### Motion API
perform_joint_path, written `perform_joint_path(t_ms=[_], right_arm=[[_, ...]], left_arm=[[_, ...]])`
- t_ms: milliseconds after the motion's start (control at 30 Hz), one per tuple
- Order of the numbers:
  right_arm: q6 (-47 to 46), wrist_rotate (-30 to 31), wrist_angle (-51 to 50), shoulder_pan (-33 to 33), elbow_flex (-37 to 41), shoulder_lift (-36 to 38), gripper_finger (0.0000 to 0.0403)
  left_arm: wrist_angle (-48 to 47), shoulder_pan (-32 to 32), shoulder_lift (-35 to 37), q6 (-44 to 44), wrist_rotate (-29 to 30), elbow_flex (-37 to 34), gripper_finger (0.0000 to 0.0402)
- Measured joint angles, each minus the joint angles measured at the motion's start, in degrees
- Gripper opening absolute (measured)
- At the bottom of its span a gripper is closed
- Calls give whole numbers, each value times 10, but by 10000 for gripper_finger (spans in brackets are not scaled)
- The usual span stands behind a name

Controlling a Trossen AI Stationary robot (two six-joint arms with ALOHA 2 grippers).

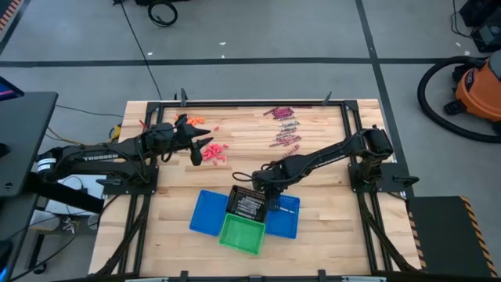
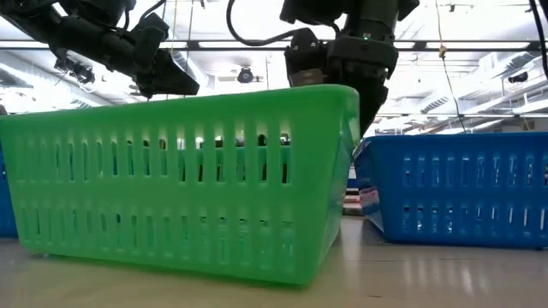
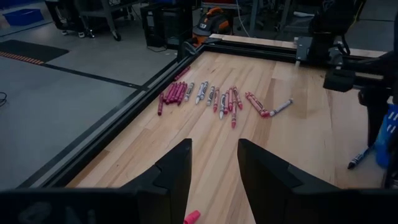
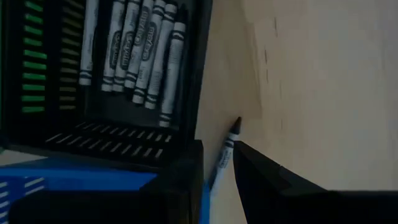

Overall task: Sort crayons
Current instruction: Put the black crayon into the black bin

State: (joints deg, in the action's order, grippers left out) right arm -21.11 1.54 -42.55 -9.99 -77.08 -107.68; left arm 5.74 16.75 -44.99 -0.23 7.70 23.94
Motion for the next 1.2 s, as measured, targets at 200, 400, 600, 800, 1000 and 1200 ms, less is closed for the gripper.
perform_joint_path(t_ms=[200, 400, 600, 800, 1000, 1200], right_arm=[[-26, 47, -36, 3, 0, 0, 94], [-29, 36, -66, 12, 0, 1, 94], [-41, -9, -83, 6, 11, 0, 94], [-52, -36, -55, -12, 11, 0, 93], [-83, -15, -56, -19, 11, 0, 93], [-94, -27, -34, 10, 34, 0, 97]], left_arm=[[0, 0, 0, 0, 0, 0, 141], [0, 0, 0, 0, 0, 0, 141], [0, 0, 0, 0, 0, 0, 141], [0, 0, 0, 0, 0, 0, 141], [0, 0, 0, 0, 0, 0, 141], [0, 0, 0, 0, 0, 0, 141]])
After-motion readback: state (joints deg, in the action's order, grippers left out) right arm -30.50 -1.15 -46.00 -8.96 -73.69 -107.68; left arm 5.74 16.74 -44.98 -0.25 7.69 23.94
